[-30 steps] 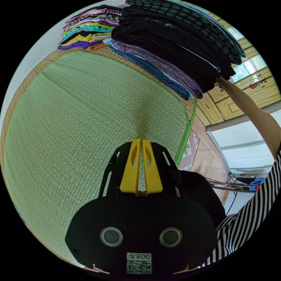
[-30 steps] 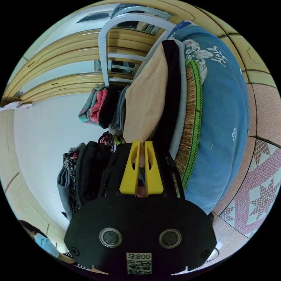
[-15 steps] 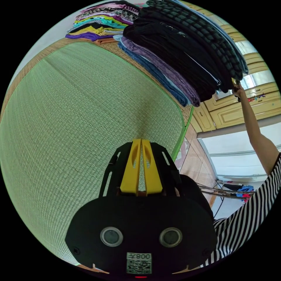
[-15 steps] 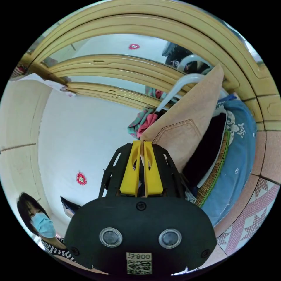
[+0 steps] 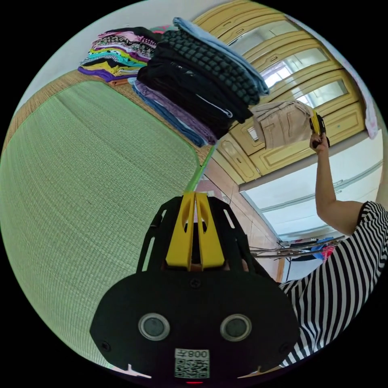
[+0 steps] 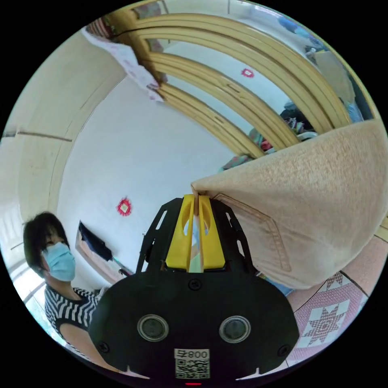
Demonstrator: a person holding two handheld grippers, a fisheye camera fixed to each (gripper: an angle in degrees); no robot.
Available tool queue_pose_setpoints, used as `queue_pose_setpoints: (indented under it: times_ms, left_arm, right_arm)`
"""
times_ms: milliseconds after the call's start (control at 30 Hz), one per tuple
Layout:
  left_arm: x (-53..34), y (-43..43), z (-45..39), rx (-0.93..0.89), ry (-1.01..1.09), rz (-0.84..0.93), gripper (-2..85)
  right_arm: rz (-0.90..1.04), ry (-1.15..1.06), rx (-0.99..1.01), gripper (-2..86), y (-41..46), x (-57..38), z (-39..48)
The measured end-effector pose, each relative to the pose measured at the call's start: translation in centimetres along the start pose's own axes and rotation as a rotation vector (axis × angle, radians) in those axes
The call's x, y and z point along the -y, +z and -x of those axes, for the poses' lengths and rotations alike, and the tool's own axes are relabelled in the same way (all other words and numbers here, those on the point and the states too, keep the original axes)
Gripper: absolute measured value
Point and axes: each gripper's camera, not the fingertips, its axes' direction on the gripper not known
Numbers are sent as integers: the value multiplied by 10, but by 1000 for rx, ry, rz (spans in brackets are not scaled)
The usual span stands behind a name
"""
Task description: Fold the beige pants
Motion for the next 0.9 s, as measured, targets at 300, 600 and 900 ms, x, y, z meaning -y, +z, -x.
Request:
queue_pose_setpoints:
  times_ms: [300,600,900]
  left_arm:
    - [-97,-160,-72,-166,52,-242,65]
    - [-225,-331,-83,-100,-79,-589,110]
    - [-322,-410,-113,25,-230,-726,141]
  right_arm:
    - [237,-62,371,92,161,-133,171]
    - [544,-8,577,117,385,-295,295]
    - [822,68,720,127,590,-462,411]
